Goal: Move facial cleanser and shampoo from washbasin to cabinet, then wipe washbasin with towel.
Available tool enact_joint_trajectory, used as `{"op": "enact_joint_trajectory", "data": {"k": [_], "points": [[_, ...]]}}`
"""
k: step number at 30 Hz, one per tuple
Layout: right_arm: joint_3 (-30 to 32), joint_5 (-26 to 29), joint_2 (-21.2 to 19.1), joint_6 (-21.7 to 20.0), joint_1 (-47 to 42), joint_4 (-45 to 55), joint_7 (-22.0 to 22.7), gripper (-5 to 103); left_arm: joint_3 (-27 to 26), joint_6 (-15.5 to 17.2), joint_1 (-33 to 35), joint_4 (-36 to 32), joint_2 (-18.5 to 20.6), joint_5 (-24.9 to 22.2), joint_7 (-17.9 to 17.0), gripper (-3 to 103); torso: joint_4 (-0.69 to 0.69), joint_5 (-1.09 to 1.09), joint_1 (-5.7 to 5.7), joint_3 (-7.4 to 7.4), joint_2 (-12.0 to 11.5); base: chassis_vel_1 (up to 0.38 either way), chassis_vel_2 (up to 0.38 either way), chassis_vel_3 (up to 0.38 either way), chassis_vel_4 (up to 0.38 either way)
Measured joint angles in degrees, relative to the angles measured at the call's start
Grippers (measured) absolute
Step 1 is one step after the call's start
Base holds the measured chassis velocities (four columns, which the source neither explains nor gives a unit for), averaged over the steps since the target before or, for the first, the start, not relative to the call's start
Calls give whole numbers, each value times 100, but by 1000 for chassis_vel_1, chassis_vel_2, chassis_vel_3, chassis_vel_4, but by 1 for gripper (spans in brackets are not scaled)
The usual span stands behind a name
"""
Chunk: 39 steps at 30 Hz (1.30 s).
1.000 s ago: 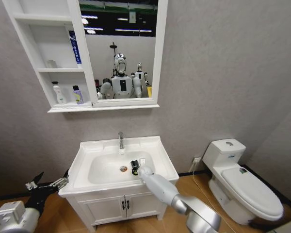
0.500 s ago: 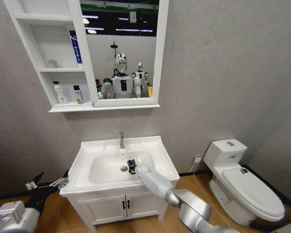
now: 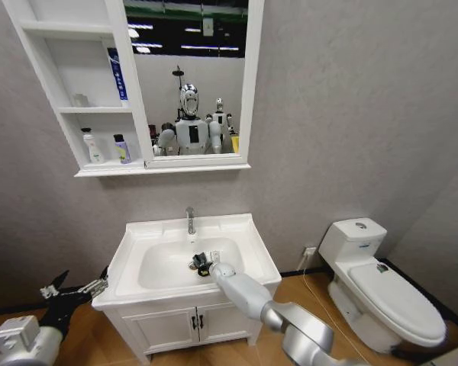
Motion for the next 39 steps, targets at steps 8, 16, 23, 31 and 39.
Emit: {"op": "enact_joint_trajectory", "data": {"k": [8, 16, 23, 31, 39], "points": [[326, 243, -2, -142, -108, 400, 382, 3, 0, 0, 0, 0, 0, 0, 0, 100, 0, 0, 0, 1, 0, 0, 0, 0, 0], [563, 434, -352, -346, -140, 811, 778, 3, 0, 0, 0, 0, 0, 0, -1, 100, 0, 0, -1, 0, 0, 0, 0, 0, 0], [720, 101, -762, -93, -335, 1176, 1018, 3, 0, 0, 0, 0, 0, 0, 0, 100, -1, 1, -1, 0, 0, 0, 0, 0, 0], [774, 72, -953, 69, -517, 1496, 1076, 3, 0, 0, 0, 0, 0, 0, 0, 100, 0, 2, -1, -1, 0, 0, 0, 0, 0], [739, 79, -959, 68, -573, 1661, 1103, 3, 0, 0, 0, 0, 0, 0, 0, 100, 0, 1, -3, -2, 1, -13, 14, 19, -18]]}}
